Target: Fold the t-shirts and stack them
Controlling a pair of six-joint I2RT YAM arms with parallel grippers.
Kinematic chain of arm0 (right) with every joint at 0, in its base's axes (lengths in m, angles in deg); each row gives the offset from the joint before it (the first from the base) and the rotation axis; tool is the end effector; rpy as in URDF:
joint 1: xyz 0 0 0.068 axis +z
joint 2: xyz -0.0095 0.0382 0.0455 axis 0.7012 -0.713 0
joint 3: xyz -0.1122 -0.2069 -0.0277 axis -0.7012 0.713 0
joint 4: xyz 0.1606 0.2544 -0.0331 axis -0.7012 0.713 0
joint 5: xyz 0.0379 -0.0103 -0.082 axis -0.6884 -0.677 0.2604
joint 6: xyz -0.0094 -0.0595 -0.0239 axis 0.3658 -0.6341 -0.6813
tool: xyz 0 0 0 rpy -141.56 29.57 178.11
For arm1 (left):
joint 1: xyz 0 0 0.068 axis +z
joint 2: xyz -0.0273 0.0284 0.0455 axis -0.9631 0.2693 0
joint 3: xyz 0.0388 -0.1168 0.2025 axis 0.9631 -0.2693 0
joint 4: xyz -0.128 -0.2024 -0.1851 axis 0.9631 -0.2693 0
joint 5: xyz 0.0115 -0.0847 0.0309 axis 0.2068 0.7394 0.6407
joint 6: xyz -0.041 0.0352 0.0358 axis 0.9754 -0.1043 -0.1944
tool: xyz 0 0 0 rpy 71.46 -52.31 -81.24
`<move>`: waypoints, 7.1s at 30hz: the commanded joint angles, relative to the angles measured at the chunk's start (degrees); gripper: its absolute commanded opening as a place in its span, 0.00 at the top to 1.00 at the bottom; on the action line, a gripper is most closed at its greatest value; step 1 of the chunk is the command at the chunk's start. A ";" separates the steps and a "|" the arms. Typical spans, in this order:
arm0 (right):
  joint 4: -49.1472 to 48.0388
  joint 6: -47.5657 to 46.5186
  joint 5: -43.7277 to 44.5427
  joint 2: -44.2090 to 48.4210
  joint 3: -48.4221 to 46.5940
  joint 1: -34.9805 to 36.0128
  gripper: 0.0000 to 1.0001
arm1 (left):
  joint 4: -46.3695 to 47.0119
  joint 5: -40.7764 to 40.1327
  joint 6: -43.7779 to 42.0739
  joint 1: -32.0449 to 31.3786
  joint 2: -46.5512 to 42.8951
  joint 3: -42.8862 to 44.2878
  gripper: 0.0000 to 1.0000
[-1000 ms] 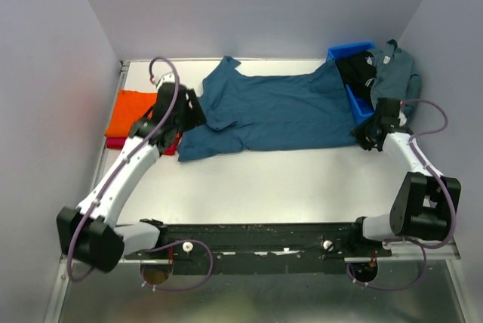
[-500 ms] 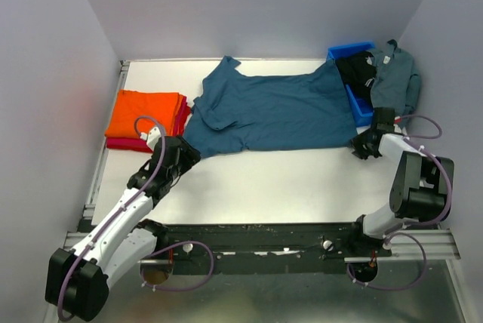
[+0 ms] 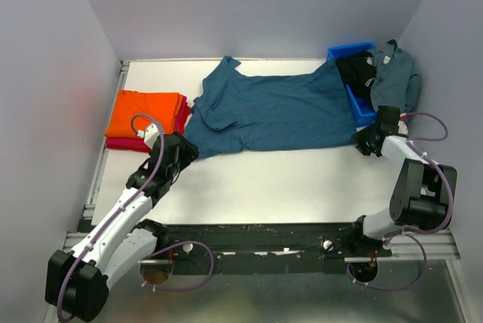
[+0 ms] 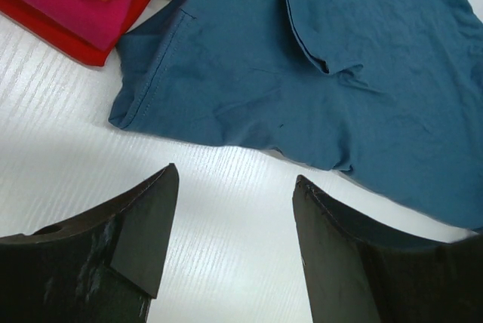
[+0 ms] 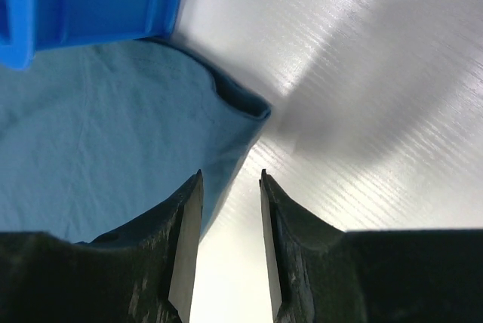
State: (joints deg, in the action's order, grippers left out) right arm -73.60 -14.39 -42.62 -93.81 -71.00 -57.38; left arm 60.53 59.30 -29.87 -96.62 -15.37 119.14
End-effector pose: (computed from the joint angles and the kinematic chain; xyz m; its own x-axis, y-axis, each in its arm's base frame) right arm 0.3281 -0.0773 0.0947 -0.3351 0.8479 -0.4107 0.7588 0.5013 0.4159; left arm 0.2469 -0.0859 0.1773 -0.4286 -0.6812 -0.5935 -0.3517 0.7309 -0.5849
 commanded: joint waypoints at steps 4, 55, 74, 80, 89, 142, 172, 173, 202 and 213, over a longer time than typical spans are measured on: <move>-1.44 -0.24 1.89 1.28 -0.79 -0.32 0.55 | 1.40 -0.31 -0.81 -0.09 0.61 1.55 0.27; 12.28 1.35 5.14 7.50 6.48 -0.94 0.99 | -2.74 -4.71 8.50 -0.08 14.85 4.28 0.40; 10.08 -2.43 5.76 10.41 9.13 -1.46 0.99 | 2.72 -15.43 9.12 0.00 22.23 3.04 0.46; 10.17 -2.43 5.41 10.05 8.34 -1.46 0.99 | 4.29 -17.01 9.55 0.00 23.90 1.82 0.46; 10.69 -2.70 5.41 10.49 7.37 -1.46 0.99 | -0.72 -19.21 11.58 0.00 24.27 2.44 0.46; 10.52 -3.49 3.21 10.41 7.11 -1.64 0.99 | 11.15 -16.84 18.17 5.80 28.83 -1.43 0.91; 28.00 -3.41 2.42 24.73 4.63 -5.68 0.99 | -13.19 -11.66 7.79 6.07 1.07 1.57 1.00; 28.27 -3.23 2.16 25.08 5.86 -5.68 0.99 | -13.46 -10.87 8.49 6.07 -0.51 -0.88 1.00; 6.92 -21.42 -18.77 29.06 2.55 14.67 0.48 | 4.45 -1.90 -13.21 6.15 2.61 3.83 0.30; 2.34 -24.32 -21.57 -3.54 -21.17 37.90 0.61 | 9.31 2.67 -12.07 7.56 27.07 14.39 0.51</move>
State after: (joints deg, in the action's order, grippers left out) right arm -68.95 -36.75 -61.61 -90.02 -85.36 -23.31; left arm 68.16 58.91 -41.87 -89.71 9.68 131.05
